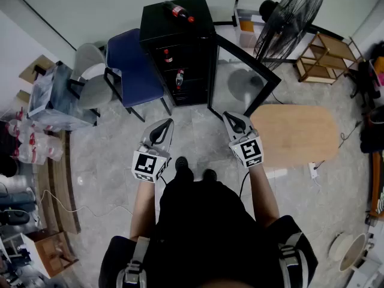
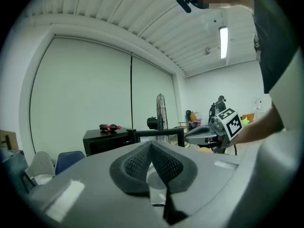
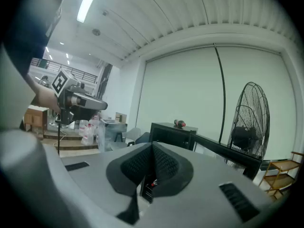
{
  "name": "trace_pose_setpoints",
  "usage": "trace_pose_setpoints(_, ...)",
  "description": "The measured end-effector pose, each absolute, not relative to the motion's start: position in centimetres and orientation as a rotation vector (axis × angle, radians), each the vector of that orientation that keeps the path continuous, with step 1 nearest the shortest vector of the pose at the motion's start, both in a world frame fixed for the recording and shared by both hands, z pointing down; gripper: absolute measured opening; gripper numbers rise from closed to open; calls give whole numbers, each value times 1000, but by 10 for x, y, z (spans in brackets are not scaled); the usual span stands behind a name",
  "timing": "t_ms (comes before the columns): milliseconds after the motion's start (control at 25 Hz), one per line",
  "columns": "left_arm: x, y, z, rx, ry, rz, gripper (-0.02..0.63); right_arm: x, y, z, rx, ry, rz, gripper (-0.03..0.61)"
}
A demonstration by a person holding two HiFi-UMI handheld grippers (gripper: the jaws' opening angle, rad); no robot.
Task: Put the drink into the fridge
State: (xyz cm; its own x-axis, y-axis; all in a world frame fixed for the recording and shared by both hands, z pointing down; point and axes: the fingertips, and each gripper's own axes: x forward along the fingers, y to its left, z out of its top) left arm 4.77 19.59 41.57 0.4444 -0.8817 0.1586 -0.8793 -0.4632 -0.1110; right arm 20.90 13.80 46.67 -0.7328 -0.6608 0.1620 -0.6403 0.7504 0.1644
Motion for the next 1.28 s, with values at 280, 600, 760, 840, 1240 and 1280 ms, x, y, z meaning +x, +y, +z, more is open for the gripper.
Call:
trace_pose_setpoints(280,60,203,414,-2654,1632,-300,2,222,142,471,1012,-2718,-155,2)
trace_pose_setpoints(600,63,212,414,-2635,1664,-297,2,228,150,473,982,-2717,-167,2)
trace_pose_setpoints(760,65,217,413,-2623,1672,-294,2,230,155,473,969,-2715,-183,3)
trace_pose_setpoints(840,65,218,413,-2617,1681,-287,3,230,155,472,971,-2717,-191,5)
trace_pose_setpoints(1240,66,226,412,-2602,1707,-270,66,237,158,467,984,-2764,-185,133)
trace_pose_setpoints(1280,66,227,412,-2601,1707,-268,80,237,158,468,984,-2770,-173,158)
